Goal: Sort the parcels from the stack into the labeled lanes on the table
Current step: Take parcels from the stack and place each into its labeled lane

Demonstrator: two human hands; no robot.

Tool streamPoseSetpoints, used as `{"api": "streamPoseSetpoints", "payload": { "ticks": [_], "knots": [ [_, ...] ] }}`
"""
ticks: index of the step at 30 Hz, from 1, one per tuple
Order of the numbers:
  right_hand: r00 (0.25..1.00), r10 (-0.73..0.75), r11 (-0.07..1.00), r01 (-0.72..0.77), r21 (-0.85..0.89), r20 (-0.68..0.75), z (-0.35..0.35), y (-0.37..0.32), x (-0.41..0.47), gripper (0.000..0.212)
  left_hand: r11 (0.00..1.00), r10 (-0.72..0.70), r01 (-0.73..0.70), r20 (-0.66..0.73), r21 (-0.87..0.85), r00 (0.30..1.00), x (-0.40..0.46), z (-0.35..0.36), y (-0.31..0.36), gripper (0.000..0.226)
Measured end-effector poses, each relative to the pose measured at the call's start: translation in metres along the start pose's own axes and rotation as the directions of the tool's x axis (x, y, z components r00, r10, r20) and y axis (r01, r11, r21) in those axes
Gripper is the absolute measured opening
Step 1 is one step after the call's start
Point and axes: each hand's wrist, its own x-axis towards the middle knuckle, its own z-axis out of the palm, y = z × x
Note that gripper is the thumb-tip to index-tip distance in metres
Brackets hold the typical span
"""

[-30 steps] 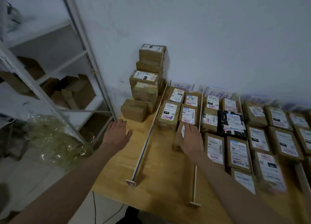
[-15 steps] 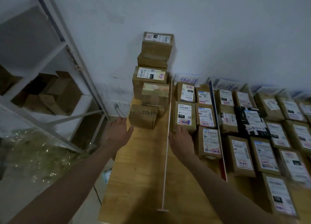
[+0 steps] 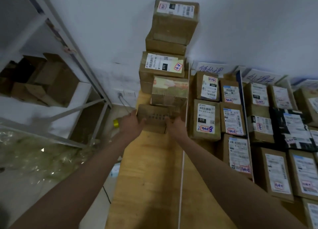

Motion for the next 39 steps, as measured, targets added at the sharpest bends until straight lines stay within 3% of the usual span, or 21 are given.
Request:
{"api": "streamPoseSetpoints", "payload": {
  "ticks": [4,8,10,13,20,23,27,32,36,39],
  "knots": [
    [0.998,0.059,0.997,-0.058,0.045,-0.008,0.014,0.006,0.011,0.049,0.999,0.027,-0.03,-0.066,-0.036,0.997,-0.016,0.02,-0.011,0.053],
    [1.0,-0.007,0.998,0.009,0.069,-0.027,0.025,0.026,-0.023,0.041,0.968,-0.079,0.039,-0.151,-0.247,0.985,-0.047,0.031,-0.022,0.045],
    [0.999,-0.047,0.996,0.047,0.074,-0.004,0.031,0.037,-0.045,0.052,0.932,-0.118,0.057,-0.15,-0.359,0.982,-0.066,0.035,-0.029,0.046],
    [0.997,-0.071,0.995,0.069,0.072,0.018,0.043,0.054,-0.072,0.076,0.875,-0.184,0.144,-0.044,-0.463,0.982,-0.093,0.042,-0.044,0.058],
    [0.993,-0.051,0.998,0.047,0.04,0.11,0.058,0.081,-0.105,0.087,0.893,-0.216,0.204,0.015,-0.4,0.976,-0.122,0.065,-0.064,0.047],
    [0.987,-0.013,0.997,0.0,0.082,0.159,0.05,0.09,-0.11,0.076,0.888,-0.195,0.188,0.026,-0.42,0.98,-0.126,0.065,-0.07,0.049],
    [0.996,0.045,0.985,-0.056,0.161,0.075,0.037,0.088,-0.11,0.053,0.887,-0.169,0.176,0.055,-0.427,0.984,-0.135,0.066,-0.074,0.05],
    [0.993,0.089,0.954,-0.109,0.281,0.08,0.036,0.08,-0.111,0.047,0.851,-0.175,0.16,0.018,-0.501,0.984,-0.152,0.069,-0.078,0.045],
    [0.995,0.065,0.944,-0.085,0.317,0.072,0.039,0.081,-0.125,0.048,0.868,-0.125,0.095,-0.03,-0.487,0.992,-0.168,0.062,-0.085,0.063],
    [0.989,0.063,0.939,-0.104,0.328,0.132,0.045,0.087,-0.14,0.049,0.833,-0.162,0.132,-0.008,-0.537,0.987,-0.184,0.055,-0.083,0.069]
  ]
}}
